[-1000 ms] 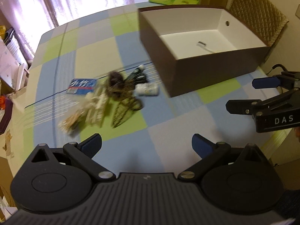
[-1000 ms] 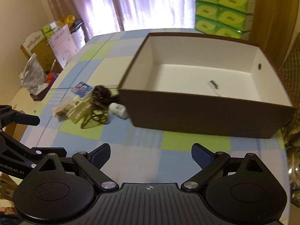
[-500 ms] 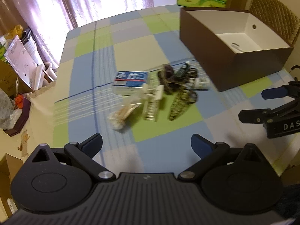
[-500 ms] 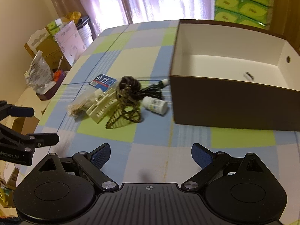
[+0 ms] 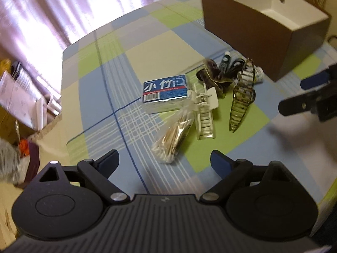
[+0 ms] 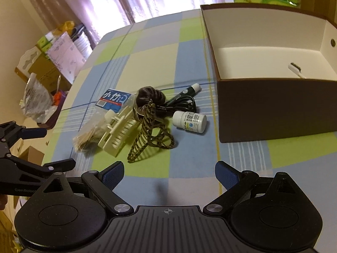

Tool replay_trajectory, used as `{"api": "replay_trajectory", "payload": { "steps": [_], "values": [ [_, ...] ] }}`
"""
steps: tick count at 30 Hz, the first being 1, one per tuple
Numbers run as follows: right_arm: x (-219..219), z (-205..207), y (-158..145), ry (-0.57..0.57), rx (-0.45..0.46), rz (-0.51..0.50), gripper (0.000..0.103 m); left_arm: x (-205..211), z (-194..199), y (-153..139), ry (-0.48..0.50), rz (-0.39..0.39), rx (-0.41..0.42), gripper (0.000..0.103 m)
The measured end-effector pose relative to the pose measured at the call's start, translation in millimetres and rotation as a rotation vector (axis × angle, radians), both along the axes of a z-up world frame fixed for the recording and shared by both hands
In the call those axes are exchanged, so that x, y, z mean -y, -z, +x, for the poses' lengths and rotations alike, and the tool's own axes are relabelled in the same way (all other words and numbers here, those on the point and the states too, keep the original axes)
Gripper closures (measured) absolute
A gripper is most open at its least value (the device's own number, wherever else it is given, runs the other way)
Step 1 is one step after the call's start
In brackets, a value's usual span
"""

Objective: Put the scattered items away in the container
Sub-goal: 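Grasp the cotton-swab bag with the left tool while the right tool grasps the metal spiral holder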

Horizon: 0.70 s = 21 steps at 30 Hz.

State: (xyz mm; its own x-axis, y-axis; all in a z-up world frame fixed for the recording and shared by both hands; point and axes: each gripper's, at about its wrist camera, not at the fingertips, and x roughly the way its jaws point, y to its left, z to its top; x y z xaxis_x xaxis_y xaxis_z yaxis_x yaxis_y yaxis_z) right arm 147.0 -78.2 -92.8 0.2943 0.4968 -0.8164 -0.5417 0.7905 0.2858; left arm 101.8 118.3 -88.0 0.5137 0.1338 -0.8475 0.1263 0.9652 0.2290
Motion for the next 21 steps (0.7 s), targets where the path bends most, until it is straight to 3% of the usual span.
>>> {"api": "replay_trajectory", "payload": {
  "steps": [6, 11, 12, 16, 21],
  "values": [
    [-3.4, 5.7, 10.2, 0.055, -0.043, -0.006, 0.005, -2.8, 17.2, 19.6, 0.131, 0.041, -0.031, 0.032],
    [-6.3, 7.6, 11.1, 0.072, -0.049, -0.006, 0.005, -1.1, 30.1, 30.6, 0.222, 0.041, -0.037, 0.035],
    [-7.0, 8.3, 11.1, 0.076, -0.051, -0.007, 0.005, -0.3, 32.9, 33.2, 0.232, 0.042, -0.042, 0.043],
    [-11.6, 10.1, 7.9, 0.076, -0.050, -0.001, 0.005, -3.6, 39.5, 38.7, 0.214, -0.004, -0.064, 0.079],
    [-26.1, 11.0, 6.8, 0.059, -0.028, 0.013, 0.005, -23.3, 34.0, 34.1, 0.127, -0.059, -0.064, 0.084]
  ]
}}
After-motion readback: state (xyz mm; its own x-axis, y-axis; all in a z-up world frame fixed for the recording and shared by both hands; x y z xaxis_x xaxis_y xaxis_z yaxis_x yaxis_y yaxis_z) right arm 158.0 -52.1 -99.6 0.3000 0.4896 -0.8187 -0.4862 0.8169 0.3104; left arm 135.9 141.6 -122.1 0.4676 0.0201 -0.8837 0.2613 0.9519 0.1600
